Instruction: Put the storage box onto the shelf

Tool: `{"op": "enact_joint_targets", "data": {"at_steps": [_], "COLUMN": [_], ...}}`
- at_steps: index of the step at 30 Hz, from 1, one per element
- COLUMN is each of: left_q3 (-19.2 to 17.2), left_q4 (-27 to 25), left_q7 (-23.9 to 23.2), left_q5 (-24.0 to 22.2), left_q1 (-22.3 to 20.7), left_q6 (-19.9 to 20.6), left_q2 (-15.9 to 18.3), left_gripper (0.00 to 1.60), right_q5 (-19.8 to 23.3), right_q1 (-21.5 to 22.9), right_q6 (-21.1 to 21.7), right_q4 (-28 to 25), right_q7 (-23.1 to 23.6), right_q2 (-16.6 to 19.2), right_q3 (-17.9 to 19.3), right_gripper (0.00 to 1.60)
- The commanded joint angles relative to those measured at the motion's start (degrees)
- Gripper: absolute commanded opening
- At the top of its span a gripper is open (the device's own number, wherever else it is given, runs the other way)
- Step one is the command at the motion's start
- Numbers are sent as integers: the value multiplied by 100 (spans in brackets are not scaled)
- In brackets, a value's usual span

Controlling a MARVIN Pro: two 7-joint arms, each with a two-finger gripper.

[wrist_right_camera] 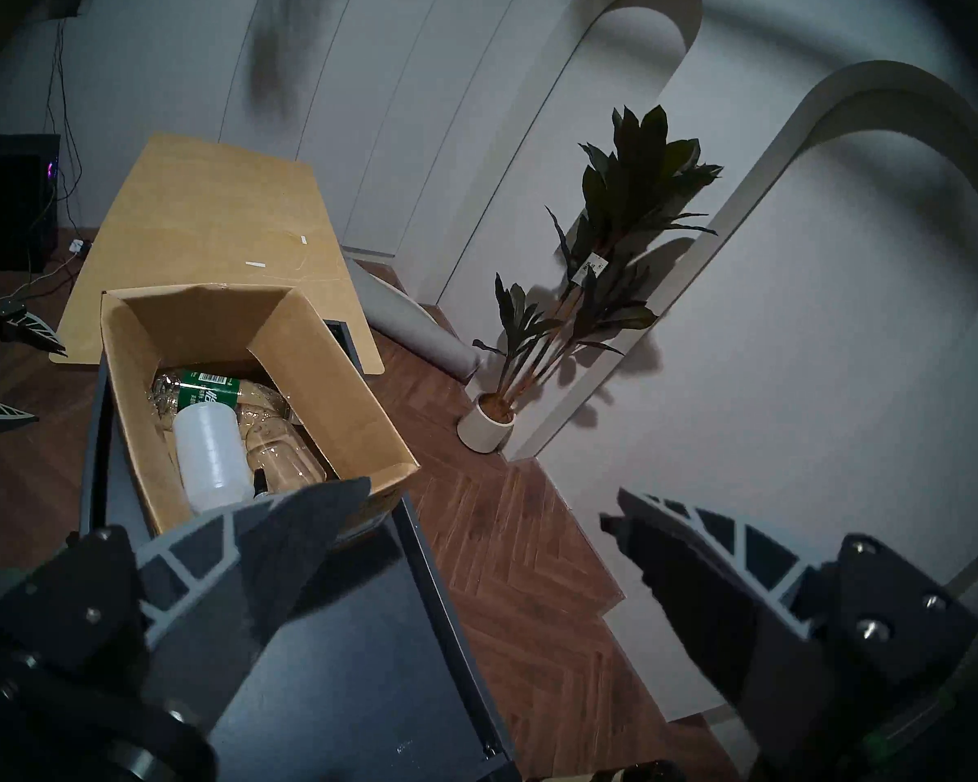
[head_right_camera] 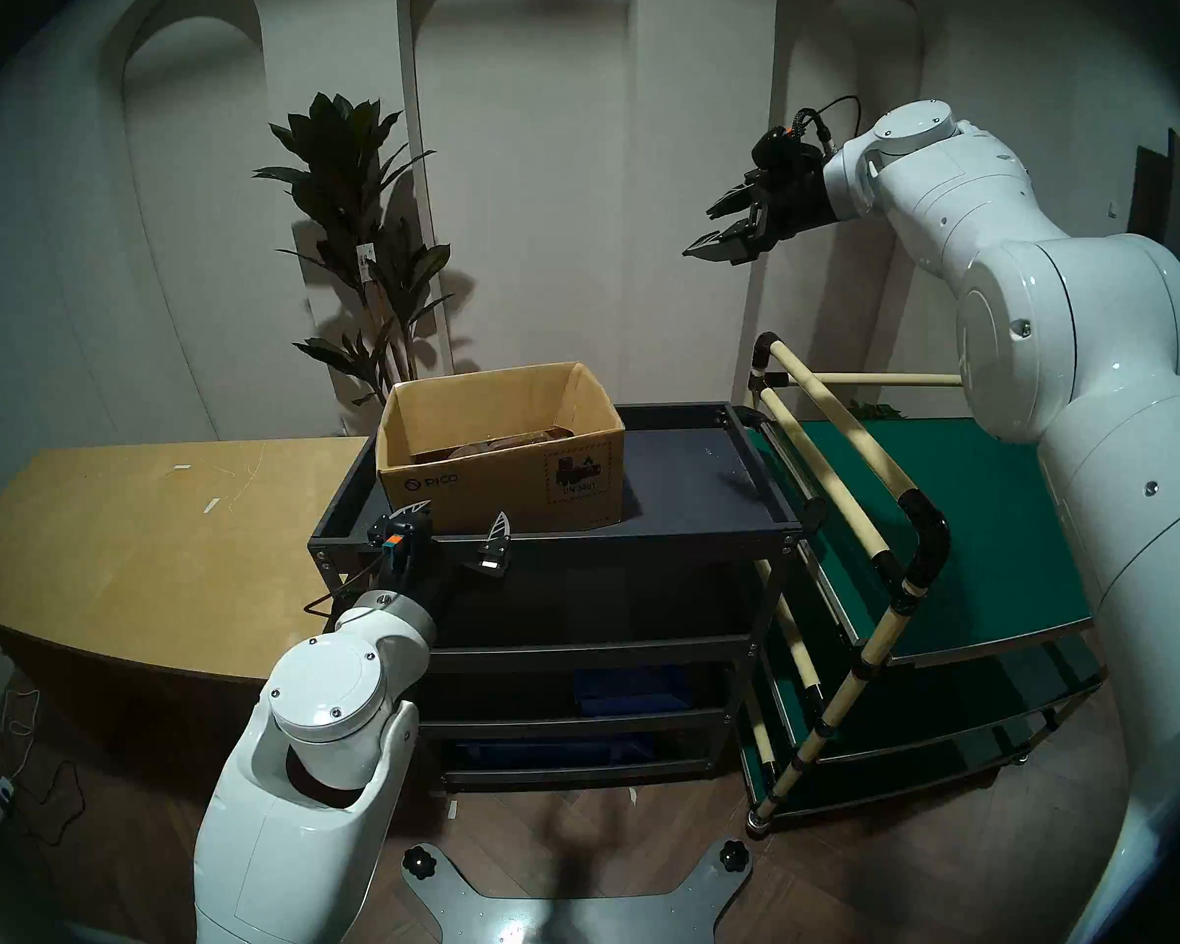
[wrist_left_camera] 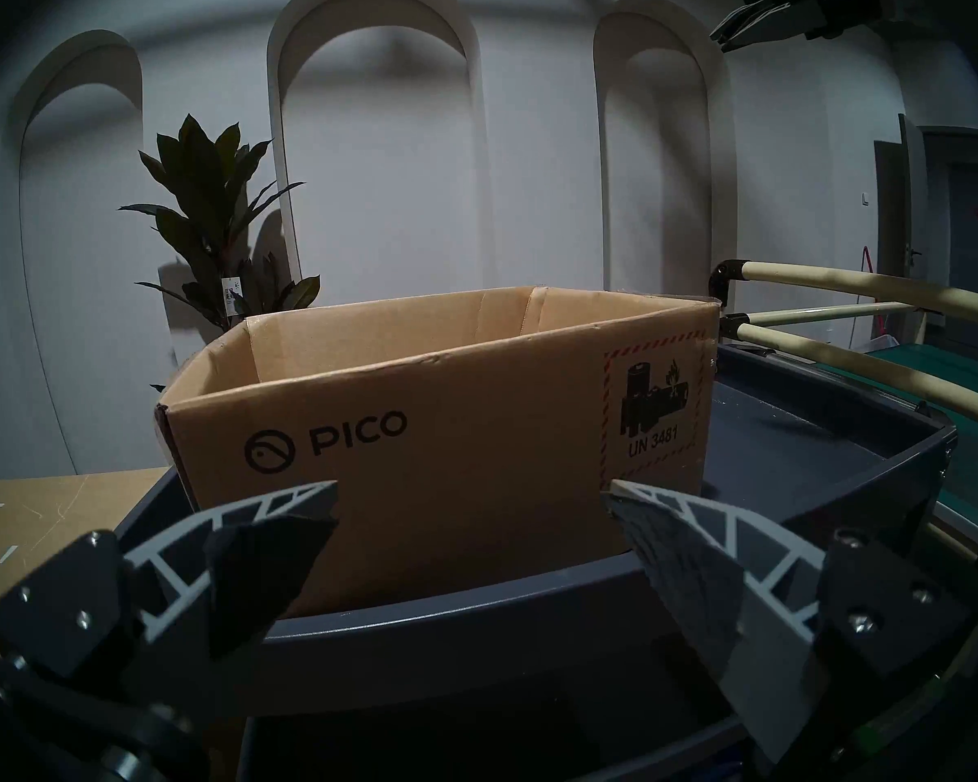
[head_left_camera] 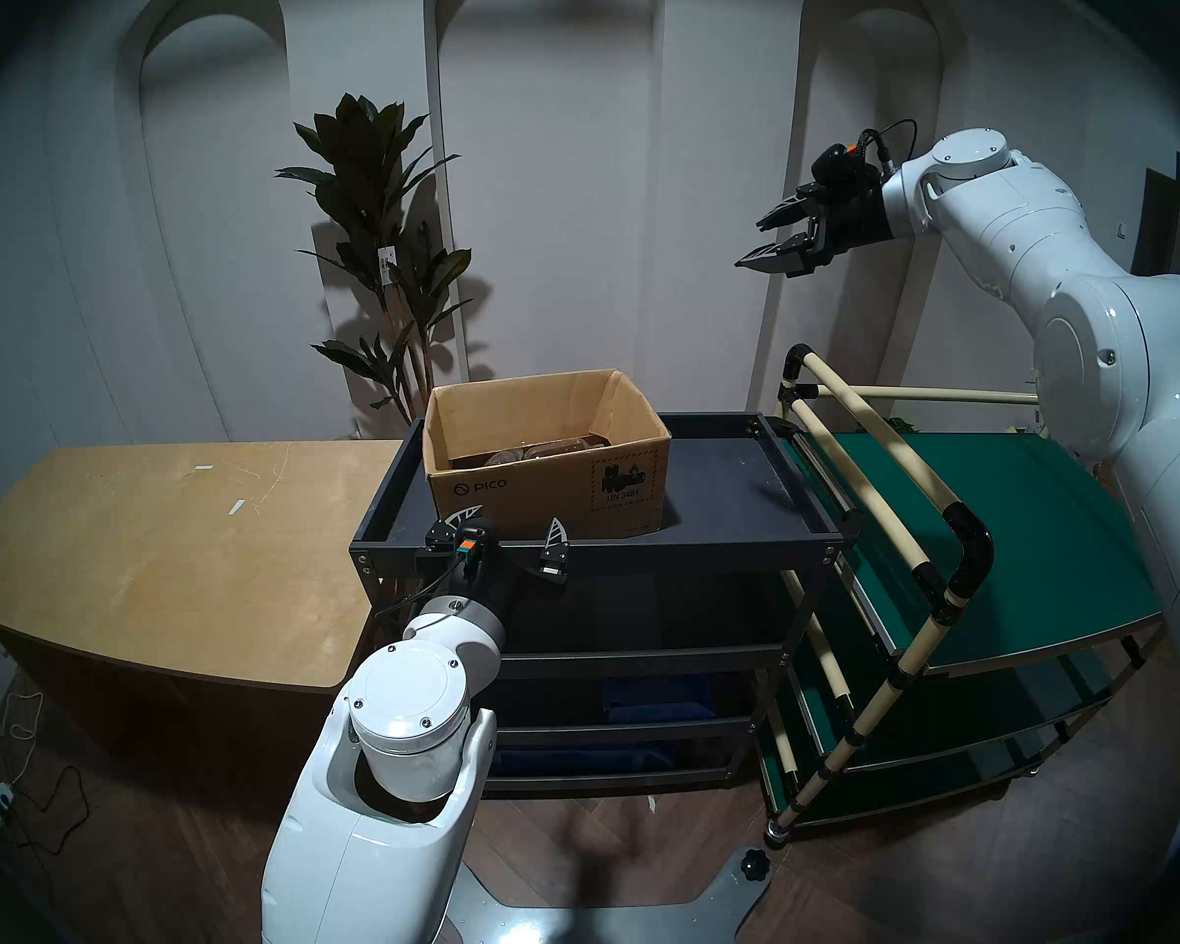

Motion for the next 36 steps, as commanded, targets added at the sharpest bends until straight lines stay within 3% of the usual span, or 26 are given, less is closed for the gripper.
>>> {"op": "enact_joint_targets", "data": {"at_steps": [1,6,23,36], "left_q3": [-2,-2,-2,-2], "left_q4": [-86,-79,-14,12], "left_q7": [1,1,2,2], "left_q5": [0,1,5,7], "left_q1": [-59,-61,-56,-62], "left_q6": [-27,-28,-25,-28], "left_q2": [-11,-12,-12,-15], "left_gripper": [160,160,160,160], "right_q5": [134,176,323,434], "right_q1": [-68,-172,-757,-1246], "right_q6": [-209,-310,-861,-1216], "right_q4": [-104,-94,39,129], "right_q7": [-74,-123,-585,-736], "right_q2": [-234,-296,170,18], "right_q3": [121,186,527,714], "right_gripper": [160,160,160,160]}}
